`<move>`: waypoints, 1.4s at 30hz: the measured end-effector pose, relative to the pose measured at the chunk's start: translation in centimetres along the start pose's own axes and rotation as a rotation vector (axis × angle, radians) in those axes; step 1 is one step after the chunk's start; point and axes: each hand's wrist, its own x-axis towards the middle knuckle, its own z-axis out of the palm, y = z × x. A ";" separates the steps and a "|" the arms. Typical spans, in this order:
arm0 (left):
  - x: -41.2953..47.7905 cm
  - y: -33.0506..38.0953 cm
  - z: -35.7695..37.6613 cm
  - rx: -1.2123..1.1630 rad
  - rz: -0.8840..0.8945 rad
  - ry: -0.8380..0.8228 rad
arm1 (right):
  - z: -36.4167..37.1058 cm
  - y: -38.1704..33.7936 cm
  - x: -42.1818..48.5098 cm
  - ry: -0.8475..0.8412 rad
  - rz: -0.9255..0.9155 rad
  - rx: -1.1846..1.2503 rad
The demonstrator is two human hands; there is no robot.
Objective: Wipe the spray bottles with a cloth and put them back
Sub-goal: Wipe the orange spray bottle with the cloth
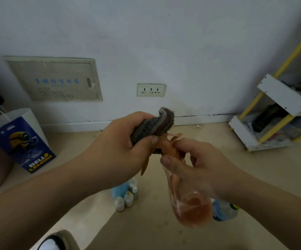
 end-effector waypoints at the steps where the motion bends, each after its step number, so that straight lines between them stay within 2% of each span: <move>1: 0.0 0.0 0.0 -0.006 -0.008 0.015 | 0.2 -0.1 0.0 0.033 0.001 -0.054; 5: -0.4 0.0 0.5 -0.031 -0.015 -0.022 | 0.7 -0.3 -0.1 0.064 0.067 -0.171; 9: 0.0 0.7 -0.8 -0.261 -0.219 0.056 | 0.5 0.1 0.1 0.088 0.079 -0.188; 12: 0.4 0.6 -2.2 -0.209 -0.222 0.151 | 0.4 0.7 0.3 0.096 0.037 -0.254; 14: 0.0 0.3 -2.1 -0.167 -0.183 0.142 | 0.4 0.9 0.3 0.080 -0.009 -0.295; 17: -1.5 0.6 -0.8 -0.043 -0.027 -0.025 | 0.7 0.9 0.6 0.054 -0.062 -0.329; 19: -2.2 0.3 0.4 0.174 0.141 -0.097 | 0.9 0.9 0.7 0.049 -0.069 -0.311; 21: -2.2 -0.2 1.7 0.384 0.215 -0.074 | 1.3 1.2 0.7 0.075 -0.099 -0.382; 24: -1.6 -0.1 3.0 0.529 0.191 -0.026 | 1.9 0.9 0.5 0.115 -0.167 -0.497; 26: -0.6 0.3 2.9 0.457 0.071 -0.070 | 2.4 0.3 0.2 0.074 -0.201 -0.519; 29: 0.9 0.6 1.7 0.158 -0.332 -0.169 | 2.8 0.5 0.0 -0.021 -0.235 -0.538; 31: 1.2 0.5 1.2 -0.026 -0.500 -0.209 | 2.8 0.6 0.2 -0.001 -0.218 -0.557; 33: 1.0 0.4 0.9 -0.113 -0.573 -0.211 | 2.5 0.8 0.7 -0.013 -0.152 -0.590; 35: 0.9 0.3 0.5 -0.097 -0.624 -0.241 | 1.9 1.2 0.7 -0.031 -0.114 -0.582; 39: 0.6 -0.2 -0.3 -0.139 -0.740 -0.243 | 0.7 1.7 0.7 0.062 -0.108 -0.523; 42: 0.1 -0.2 0.7 -0.027 -0.633 -0.218 | 1.2 2.0 0.9 0.004 -0.109 -0.575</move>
